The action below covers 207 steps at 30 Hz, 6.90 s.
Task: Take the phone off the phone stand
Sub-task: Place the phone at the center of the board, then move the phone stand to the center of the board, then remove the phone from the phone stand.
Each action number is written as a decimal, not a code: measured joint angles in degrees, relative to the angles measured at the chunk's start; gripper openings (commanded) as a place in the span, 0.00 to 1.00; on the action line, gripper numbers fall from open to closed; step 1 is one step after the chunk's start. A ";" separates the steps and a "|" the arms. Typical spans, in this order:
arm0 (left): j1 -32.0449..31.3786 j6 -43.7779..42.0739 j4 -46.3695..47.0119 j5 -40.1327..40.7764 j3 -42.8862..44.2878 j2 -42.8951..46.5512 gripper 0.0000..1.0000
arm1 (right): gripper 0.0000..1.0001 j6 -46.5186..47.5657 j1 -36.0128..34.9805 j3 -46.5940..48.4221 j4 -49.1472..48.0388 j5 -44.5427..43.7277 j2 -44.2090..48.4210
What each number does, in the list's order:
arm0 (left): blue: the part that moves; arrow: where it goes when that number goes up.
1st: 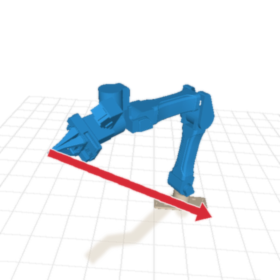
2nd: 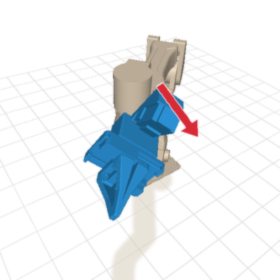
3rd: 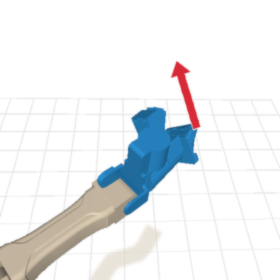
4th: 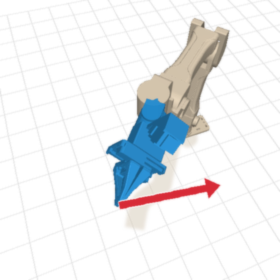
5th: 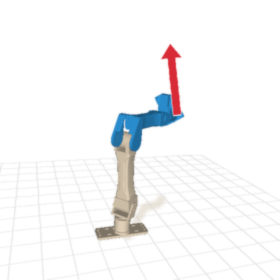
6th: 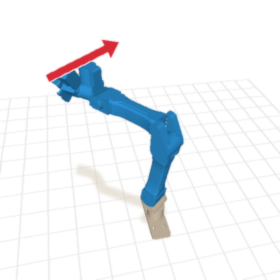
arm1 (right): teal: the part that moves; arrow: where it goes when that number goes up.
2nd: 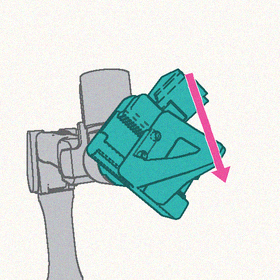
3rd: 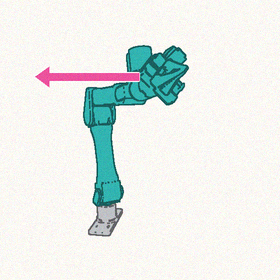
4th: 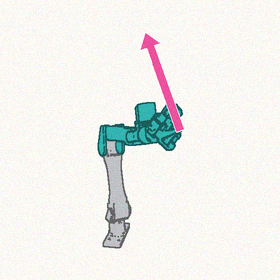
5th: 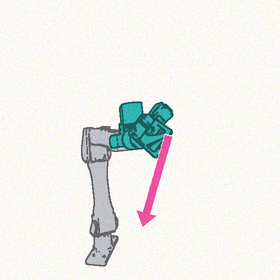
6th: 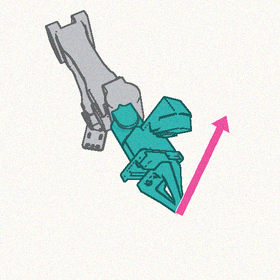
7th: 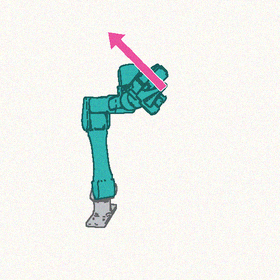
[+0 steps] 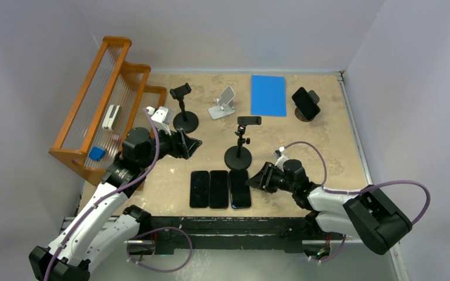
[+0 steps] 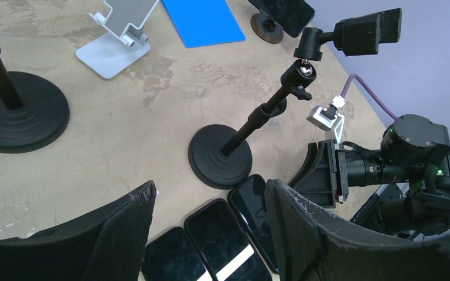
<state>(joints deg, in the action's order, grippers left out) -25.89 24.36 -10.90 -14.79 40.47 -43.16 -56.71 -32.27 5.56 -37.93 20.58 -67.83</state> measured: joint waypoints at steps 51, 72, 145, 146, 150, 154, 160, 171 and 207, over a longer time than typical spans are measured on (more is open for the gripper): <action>0.00 -0.17 0.02 -1.16 -0.09 0.44 0.66 | 0.65 38.10 -12.41 13.64 -24.41 -35.08 -1.42; 0.00 -0.17 0.02 -1.79 -0.09 0.24 0.66 | 0.11 42.58 -12.92 17.81 -28.55 -37.77 -9.42; 0.00 -0.15 -0.76 3.50 -0.11 3.87 0.66 | 0.97 53.44 -15.85 55.28 -17.18 -39.15 -34.88; 0.00 -0.15 -0.76 3.50 -0.11 3.93 0.66 | 0.98 53.13 -15.85 54.45 -16.72 -39.23 -33.57; 0.00 -0.13 -0.76 3.48 -0.11 4.37 0.66 | 0.99 51.52 -15.85 49.53 -14.01 -40.72 -27.56; 0.00 -0.11 -0.74 3.26 -0.11 4.94 0.66 | 0.99 49.24 -15.85 41.83 -10.14 -42.10 -19.67; 0.00 -0.09 -0.74 2.99 -0.11 5.22 0.66 | 0.99 44.52 -16.04 33.53 -0.28 -42.10 -5.14; 0.00 -0.11 -0.42 2.36 -0.35 5.33 0.66 | 0.99 30.12 -16.09 26.73 15.45 -45.86 20.90; -0.02 -2.47 9.97 0.44 -1.09 1.09 0.70 | 0.99 18.38 1.53 40.15 14.91 -53.33 -1.90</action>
<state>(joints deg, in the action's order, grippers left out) -25.91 21.89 -0.93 -14.35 39.38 -42.06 -38.33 -30.74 45.71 -23.03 -32.75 -69.73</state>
